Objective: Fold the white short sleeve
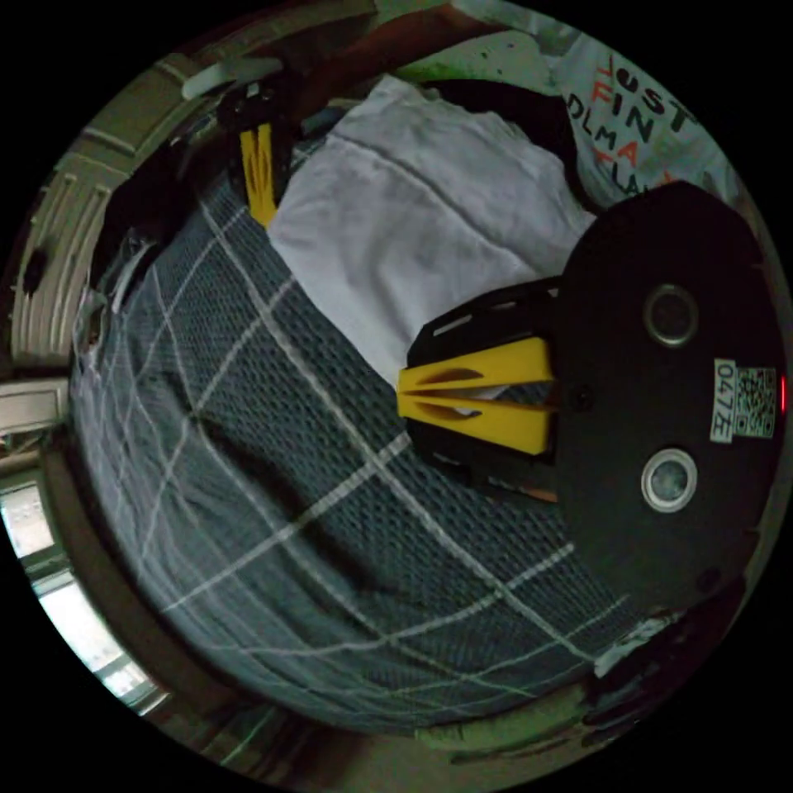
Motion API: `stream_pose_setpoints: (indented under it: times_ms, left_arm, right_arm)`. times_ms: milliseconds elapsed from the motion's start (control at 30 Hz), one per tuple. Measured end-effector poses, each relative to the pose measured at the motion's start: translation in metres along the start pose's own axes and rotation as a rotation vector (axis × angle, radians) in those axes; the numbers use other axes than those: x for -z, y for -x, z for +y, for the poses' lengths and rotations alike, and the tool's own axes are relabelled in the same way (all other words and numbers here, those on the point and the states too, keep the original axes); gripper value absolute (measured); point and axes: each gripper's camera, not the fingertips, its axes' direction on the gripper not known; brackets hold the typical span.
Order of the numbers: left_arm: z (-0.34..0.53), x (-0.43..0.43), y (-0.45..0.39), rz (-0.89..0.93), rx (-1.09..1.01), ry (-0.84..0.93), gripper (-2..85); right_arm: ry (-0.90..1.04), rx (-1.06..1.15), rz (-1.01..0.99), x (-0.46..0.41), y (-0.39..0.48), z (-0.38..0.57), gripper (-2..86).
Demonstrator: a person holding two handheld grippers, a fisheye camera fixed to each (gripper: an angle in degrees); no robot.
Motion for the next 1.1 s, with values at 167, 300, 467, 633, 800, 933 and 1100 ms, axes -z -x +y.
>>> stream_pose_setpoints:
  times_ms: [167, 300, 467, 633, 800, 933, 1100]
  left_arm:
    - [0.062, 0.028, 0.018, 0.048, 0.136, -0.199, -0.8]
    - [0.116, 0.055, 0.013, 0.15, 0.135, -0.33, -0.7]
    - [0.181, 0.025, 0.013, 0.035, 0.217, -0.17, -0.4]
    - [0.303, 0.061, 0.02, 0.142, 0.518, -0.424, 5.1]
    - [0.365, 0.041, 0.011, 0.274, 0.565, -0.349, 13.3]
    - [0.4, 0.033, 0.007, 0.259, 0.6, -0.33, 13.0]
    - [0.455, 0.044, 0.009, 0.282, 0.586, -0.378, 6.5]
  right_arm:
    - [-0.193, -0.095, -0.104, 0.043, -0.022, 0.01, -0.5]
    - [-0.344, -0.014, -0.187, 0.093, -0.007, -0.002, -0.4]
    - [-0.13, 0.029, -0.229, 0.061, 0.01, -0.027, 0.3]
    - [-0.351, -0.084, -0.118, 0.135, -0.012, -0.039, 9.9]
    - [-0.211, -0.17, -0.188, 0.124, -0.032, -0.082, 17.3]
    - [-0.104, -0.177, -0.186, 0.111, -0.03, -0.123, 15.9]
    - [-0.1, -0.129, -0.307, 0.138, -0.013, -0.166, 5.0]
